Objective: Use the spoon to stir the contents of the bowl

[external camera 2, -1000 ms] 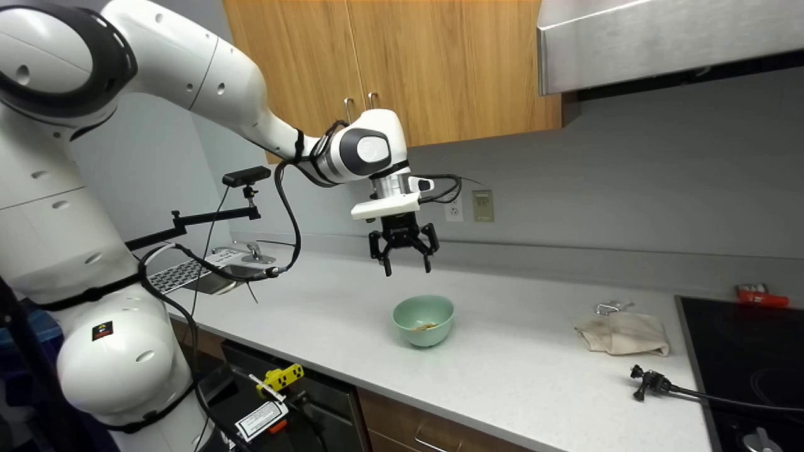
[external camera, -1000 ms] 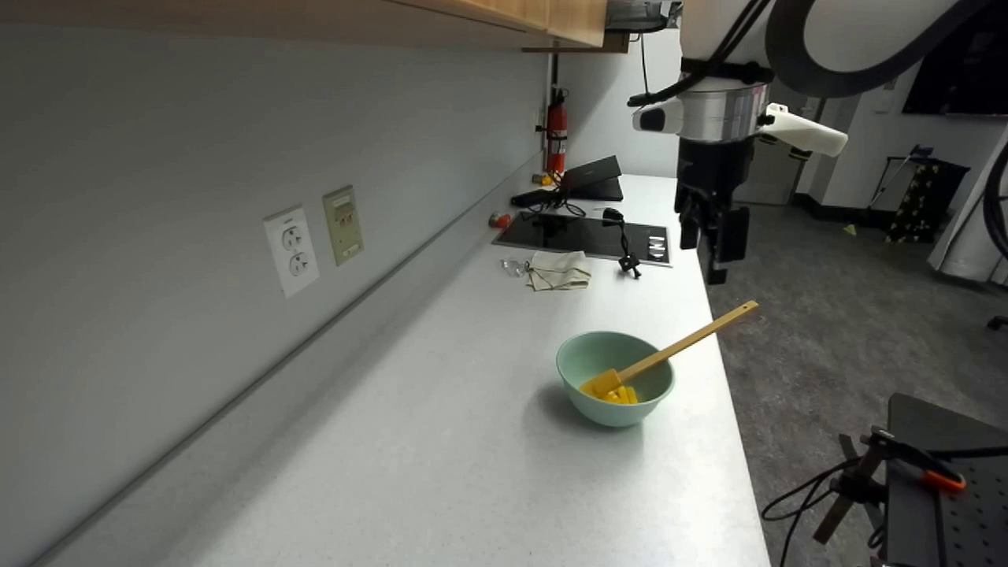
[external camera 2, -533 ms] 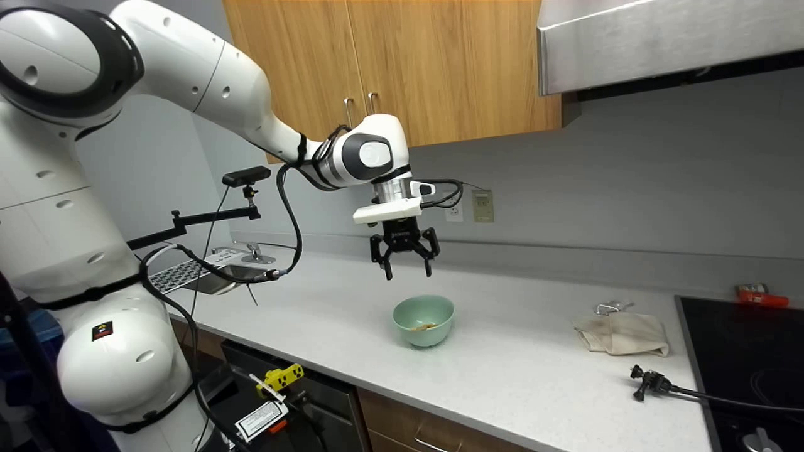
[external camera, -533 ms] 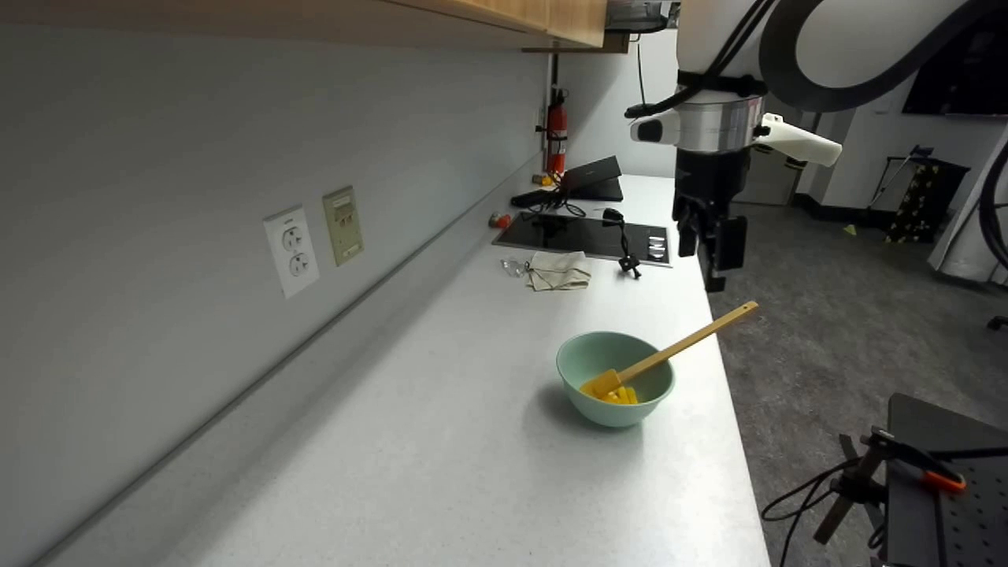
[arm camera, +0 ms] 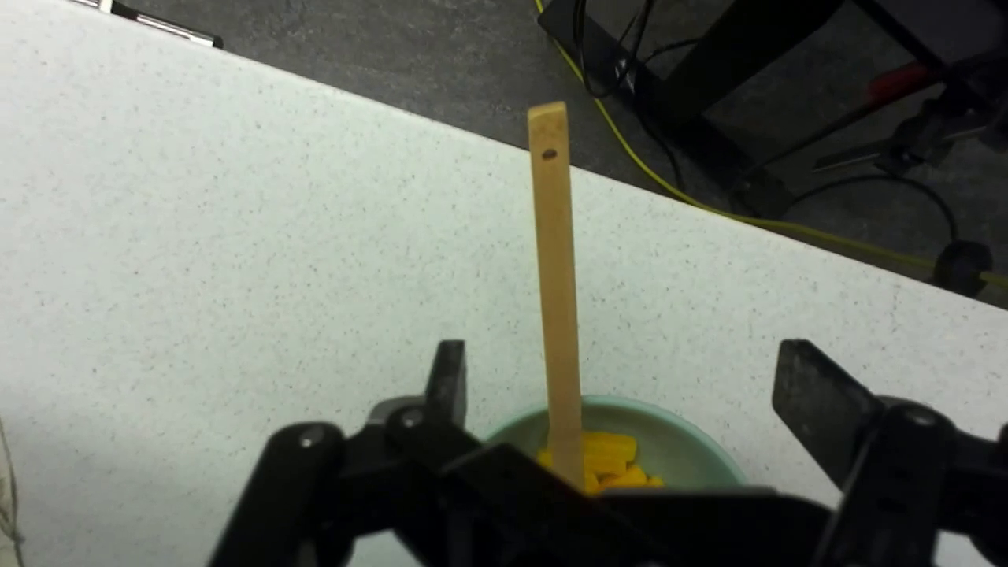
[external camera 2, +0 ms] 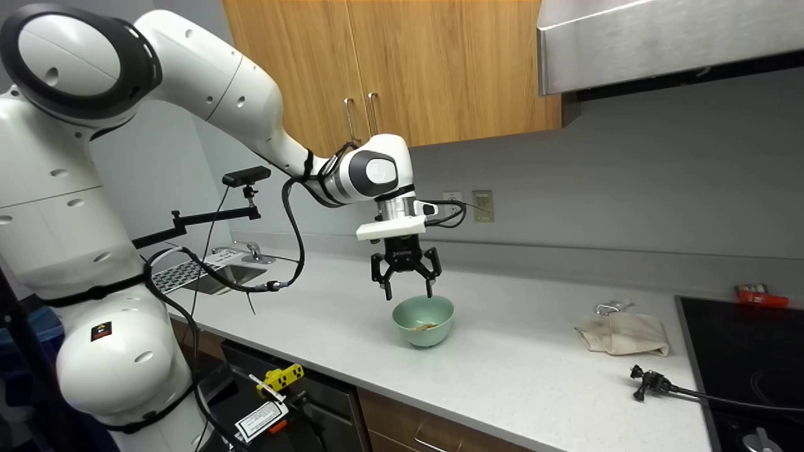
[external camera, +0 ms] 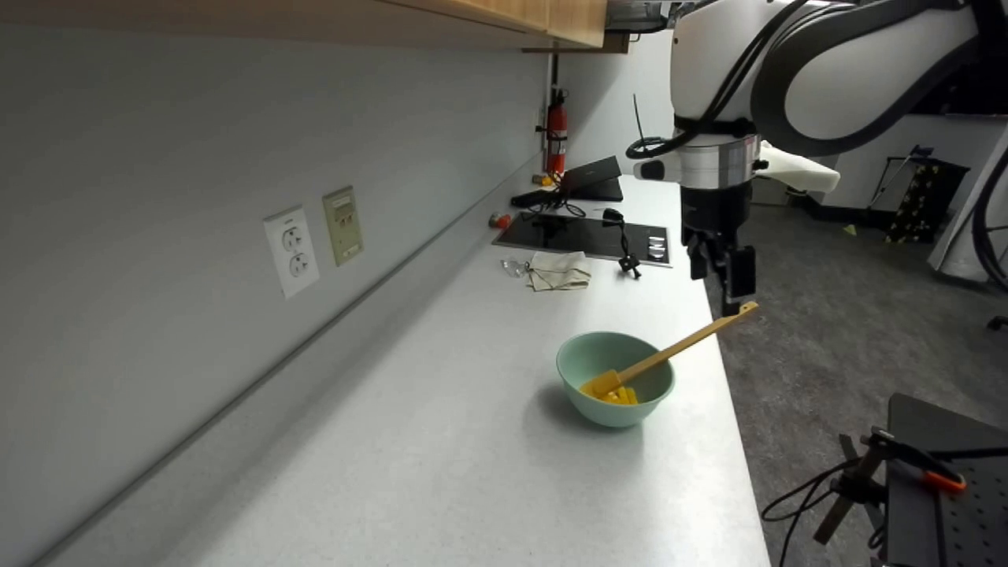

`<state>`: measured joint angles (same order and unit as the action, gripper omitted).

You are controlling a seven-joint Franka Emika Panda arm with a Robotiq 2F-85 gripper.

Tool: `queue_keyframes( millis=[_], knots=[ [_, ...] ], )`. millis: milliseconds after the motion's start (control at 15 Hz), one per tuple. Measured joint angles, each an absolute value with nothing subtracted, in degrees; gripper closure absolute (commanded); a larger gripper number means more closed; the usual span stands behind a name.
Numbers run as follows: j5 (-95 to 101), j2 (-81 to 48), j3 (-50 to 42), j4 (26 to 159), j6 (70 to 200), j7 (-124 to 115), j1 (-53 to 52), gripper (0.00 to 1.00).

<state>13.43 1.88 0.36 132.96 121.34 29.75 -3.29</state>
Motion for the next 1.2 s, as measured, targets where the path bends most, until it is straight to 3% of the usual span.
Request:
queue_keyframes(
  millis=[533, 867, 1000, 1200],
  knots=[
    [18.0, -1.4, 0.1, 134.4, 120.1, 32.2, -1.8, 0.0],
    [18.8, -4.4, 0.4, 134.0, 119.8, 33.4, -1.8, 0.09],
    [19.5, -5.3, 0.5, 133.4, 119.3, 33.4, -1.8, 0.35],
    [20.3, -6.2, 0.6, 132.5, 118.6, 33.4, -1.8, 0.59]
  ],
)
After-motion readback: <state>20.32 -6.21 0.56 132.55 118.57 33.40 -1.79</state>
